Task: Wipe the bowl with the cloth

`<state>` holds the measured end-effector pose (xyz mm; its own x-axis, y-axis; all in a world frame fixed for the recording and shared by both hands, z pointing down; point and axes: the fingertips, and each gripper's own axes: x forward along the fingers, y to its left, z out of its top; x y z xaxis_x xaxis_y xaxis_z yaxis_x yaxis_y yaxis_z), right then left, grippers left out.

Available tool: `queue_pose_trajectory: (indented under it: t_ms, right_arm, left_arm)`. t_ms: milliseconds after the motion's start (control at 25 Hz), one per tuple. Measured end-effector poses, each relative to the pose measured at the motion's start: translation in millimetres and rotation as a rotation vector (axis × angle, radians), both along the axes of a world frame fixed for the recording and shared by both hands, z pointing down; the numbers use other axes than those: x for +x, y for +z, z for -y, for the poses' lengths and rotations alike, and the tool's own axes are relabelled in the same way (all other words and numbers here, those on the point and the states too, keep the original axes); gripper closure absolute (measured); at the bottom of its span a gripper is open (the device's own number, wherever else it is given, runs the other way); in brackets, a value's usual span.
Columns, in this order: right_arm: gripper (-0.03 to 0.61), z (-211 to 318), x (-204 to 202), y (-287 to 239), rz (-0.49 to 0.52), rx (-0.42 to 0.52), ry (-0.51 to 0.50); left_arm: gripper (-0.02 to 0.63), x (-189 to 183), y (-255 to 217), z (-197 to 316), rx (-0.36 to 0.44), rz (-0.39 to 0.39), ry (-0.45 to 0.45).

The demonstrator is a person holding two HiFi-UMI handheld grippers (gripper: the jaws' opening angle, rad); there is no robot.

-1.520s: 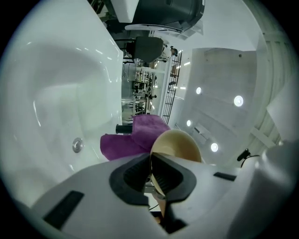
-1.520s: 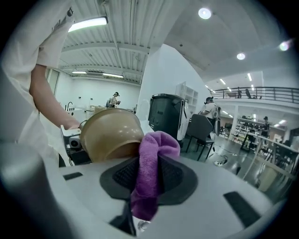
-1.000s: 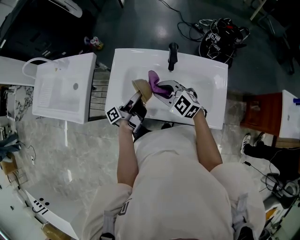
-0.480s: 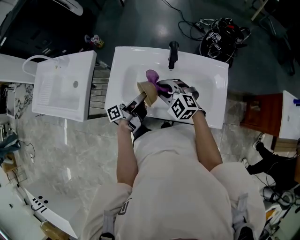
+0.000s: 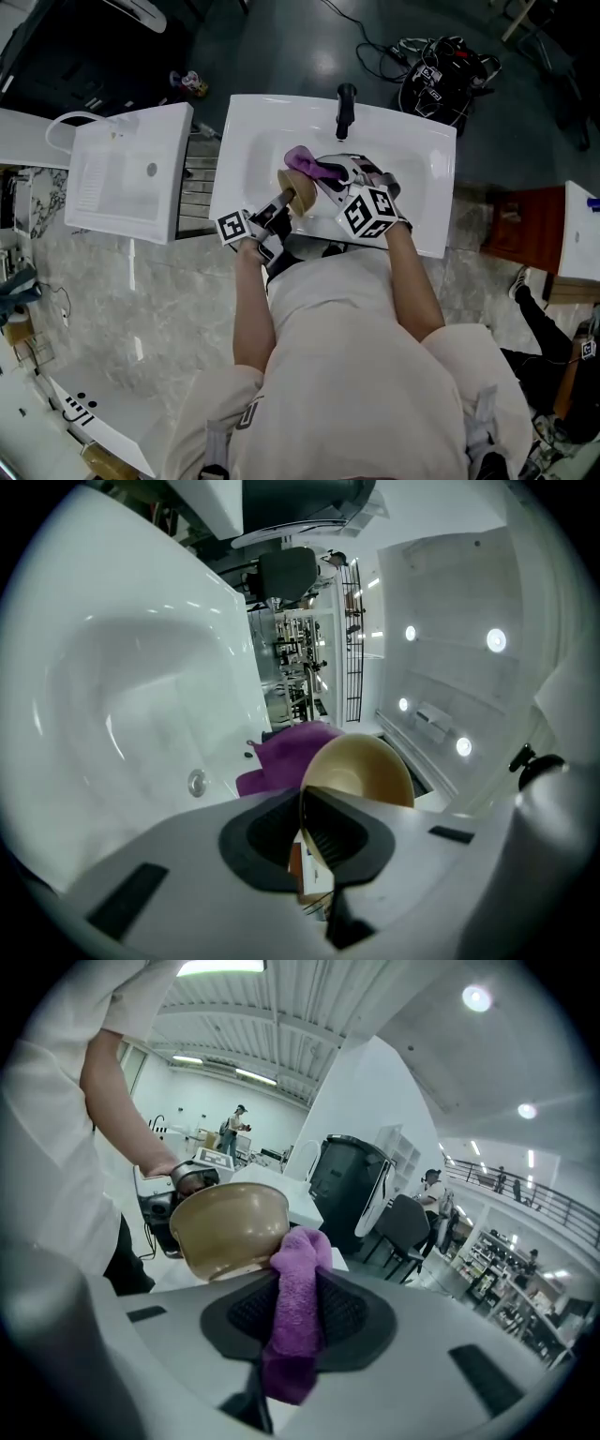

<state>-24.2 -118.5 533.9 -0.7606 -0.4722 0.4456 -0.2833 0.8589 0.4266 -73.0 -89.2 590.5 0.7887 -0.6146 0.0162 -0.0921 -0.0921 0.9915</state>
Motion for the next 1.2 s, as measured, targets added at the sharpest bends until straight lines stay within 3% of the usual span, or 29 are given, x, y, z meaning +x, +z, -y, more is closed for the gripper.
queue_pose_trajectory:
  t_ms: [240,320,400,480,600,760,920,1200]
  right_arm:
    - [0.489,4,1,7,-0.112,0.086,0.011]
    - [0.489,5,4,9,-0.132,0.1,0.017]
    - [0.489,7,6,8,-0.134,0.108,0.024]
    - [0.489,8,5,8,-0.129,0.101,0.015]
    - [0.489,2,-1,12,-0.12,0.071,-0.011]
    - [0.489,-5,-6,15,-0.12,0.06,-0.042]
    - [0.489,-14,-18,16,-0.126,0.048,-0.098]
    - [0.489,-39,-34,34,-0.16,-0.023,-0.201]
  left_arm:
    - [0.592,-3,-1,6,0.005,0.06,-0.004]
    - [0.593,-7,9,5,0.003,0.141,0.003]
    - [0.595,-15,27,3,-0.028,0.269,0.007]
    - [0.597,-20,35,3,-0.054,0.33,-0.005]
    - [0.597,-27,34,10,-0.077,0.3,-0.084]
    - [0.597,-44,32,20,-0.1,0.331,-0.201]
    - [0.597,-64,29,29,-0.134,0.313,-0.336]
    - [0.597,-75,23,32,-0.139,0.269,-0.423]
